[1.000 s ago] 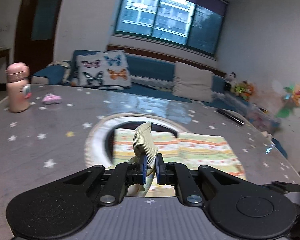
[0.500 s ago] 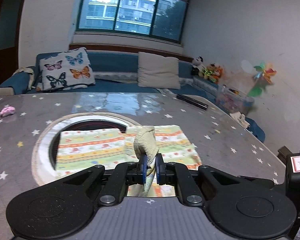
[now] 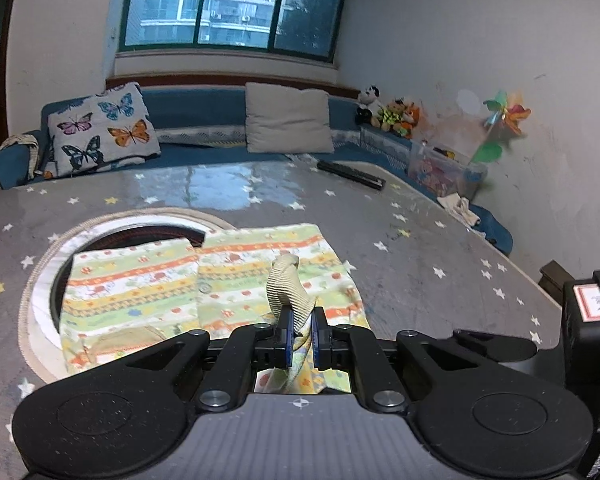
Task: Fold clothes
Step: 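Grasp the khaki cuff with the left gripper and fold the sleeve across the shirt, then lay the sleeve on the shirt body and open the left gripper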
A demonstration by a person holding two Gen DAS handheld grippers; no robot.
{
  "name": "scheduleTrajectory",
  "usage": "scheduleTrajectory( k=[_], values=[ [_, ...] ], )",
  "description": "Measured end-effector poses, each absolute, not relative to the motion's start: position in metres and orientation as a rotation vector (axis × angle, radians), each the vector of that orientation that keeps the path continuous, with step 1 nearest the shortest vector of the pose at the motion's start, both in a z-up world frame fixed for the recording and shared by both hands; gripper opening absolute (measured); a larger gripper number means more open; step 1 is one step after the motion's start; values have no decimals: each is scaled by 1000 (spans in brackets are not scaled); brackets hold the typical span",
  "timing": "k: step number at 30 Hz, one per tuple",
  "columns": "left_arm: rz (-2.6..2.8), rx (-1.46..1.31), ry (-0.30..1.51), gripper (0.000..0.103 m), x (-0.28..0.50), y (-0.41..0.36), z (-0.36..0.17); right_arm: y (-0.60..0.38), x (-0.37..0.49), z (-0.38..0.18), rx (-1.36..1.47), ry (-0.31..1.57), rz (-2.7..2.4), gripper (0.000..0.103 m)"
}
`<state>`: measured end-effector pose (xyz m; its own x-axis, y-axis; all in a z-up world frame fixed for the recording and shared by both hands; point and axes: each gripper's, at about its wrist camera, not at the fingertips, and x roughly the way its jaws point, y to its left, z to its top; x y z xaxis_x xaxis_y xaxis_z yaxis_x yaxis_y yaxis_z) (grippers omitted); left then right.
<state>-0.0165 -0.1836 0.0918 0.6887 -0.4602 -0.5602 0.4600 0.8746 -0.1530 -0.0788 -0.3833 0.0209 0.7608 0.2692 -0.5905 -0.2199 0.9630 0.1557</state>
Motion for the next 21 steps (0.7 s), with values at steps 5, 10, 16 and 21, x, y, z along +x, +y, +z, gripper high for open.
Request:
scheduleTrajectory(
  k=[5,10,16,21],
  values=[
    [-529,9,655,11,-15,-193,85,-388,-79,20,88,653,259,77],
    [-560,27,670,14,-18,-203,80,-389,-79,20,93,653,258,78],
    [-597,33,663,31,-23,-208,79,-389,-81,20,91,653,253,78],
    [-585,35,643,42,-26,-202,83,-391,-82,19,91,657,244,78]
  ],
)
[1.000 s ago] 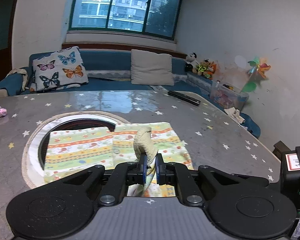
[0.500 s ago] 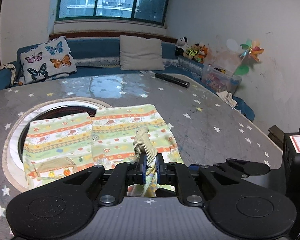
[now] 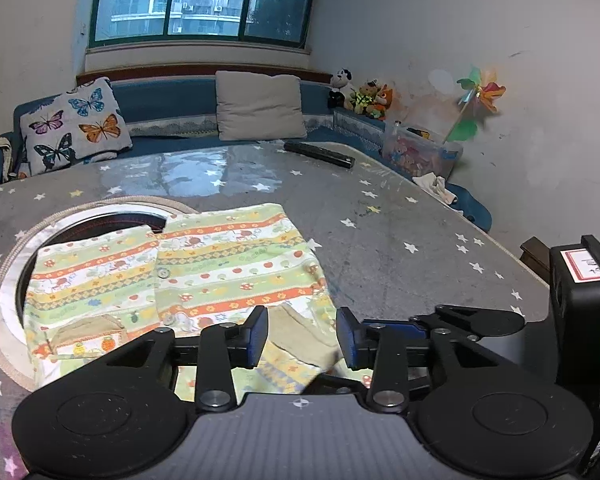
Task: Fold clothes
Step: 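Lay the sleeve on the shirt body and open the left gripper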
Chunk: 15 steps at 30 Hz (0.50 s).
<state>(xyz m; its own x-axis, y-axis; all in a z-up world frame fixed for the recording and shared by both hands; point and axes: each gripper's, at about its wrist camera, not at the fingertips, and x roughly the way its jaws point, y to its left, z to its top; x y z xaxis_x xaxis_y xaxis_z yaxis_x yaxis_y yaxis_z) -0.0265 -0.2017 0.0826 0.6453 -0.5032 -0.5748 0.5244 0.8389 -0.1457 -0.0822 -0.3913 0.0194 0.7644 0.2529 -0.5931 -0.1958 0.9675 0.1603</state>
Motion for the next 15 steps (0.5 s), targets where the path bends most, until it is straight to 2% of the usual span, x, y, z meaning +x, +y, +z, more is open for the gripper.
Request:
scheduleTrajectory(
  k=[7,9,10,13,15],
  values=[
    [-498,32,633,51,-23,-172,81,-397,-87,18,85,663,227,78],
    [-463,35,632,56,-23,-161,79,-398,-88,18,83,663,219,85],
    [-443,35,633,58,-22,-154,78,-399,-89,18,82,663,215,85],
    [-371,41,632,71,-22,-131,74,-404,-93,19,81,663,201,85],
    [-311,53,628,83,-22,-116,70,-408,-94,21,79,658,184,85]
  ],
)
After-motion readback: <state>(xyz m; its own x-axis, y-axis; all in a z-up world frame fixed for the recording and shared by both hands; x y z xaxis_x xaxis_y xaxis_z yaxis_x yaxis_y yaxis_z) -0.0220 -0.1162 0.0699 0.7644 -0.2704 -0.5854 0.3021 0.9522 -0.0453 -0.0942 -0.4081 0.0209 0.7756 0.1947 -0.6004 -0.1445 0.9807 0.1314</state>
